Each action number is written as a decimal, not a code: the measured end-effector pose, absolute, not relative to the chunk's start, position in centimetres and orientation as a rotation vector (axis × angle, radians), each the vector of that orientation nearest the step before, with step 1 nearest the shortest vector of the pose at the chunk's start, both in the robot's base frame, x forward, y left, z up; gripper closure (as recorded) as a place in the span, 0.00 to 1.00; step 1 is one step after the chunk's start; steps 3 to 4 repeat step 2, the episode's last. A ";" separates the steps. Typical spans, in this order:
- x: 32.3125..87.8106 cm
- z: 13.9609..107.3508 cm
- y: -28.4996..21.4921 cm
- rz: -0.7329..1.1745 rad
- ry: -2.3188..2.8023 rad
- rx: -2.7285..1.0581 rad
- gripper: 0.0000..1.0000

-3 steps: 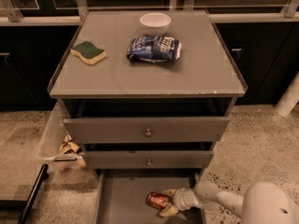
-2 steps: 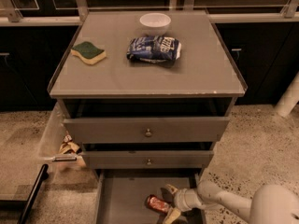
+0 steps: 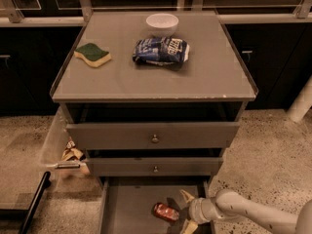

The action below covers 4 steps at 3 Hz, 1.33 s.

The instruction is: Place coke can into bottom drawer

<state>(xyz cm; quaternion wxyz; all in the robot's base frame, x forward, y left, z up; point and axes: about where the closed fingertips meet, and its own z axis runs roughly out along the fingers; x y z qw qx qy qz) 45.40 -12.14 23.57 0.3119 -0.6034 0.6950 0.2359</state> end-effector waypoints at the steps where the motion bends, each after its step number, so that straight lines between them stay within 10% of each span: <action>1: 43.7 28.4 -13.5 0.523 1.819 -1.652 0.00; 4: 42.7 32.4 -14.9 0.439 1.793 -1.674 0.00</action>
Offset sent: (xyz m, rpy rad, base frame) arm -0.0364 -0.0511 0.1403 -0.1499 -0.1960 0.0063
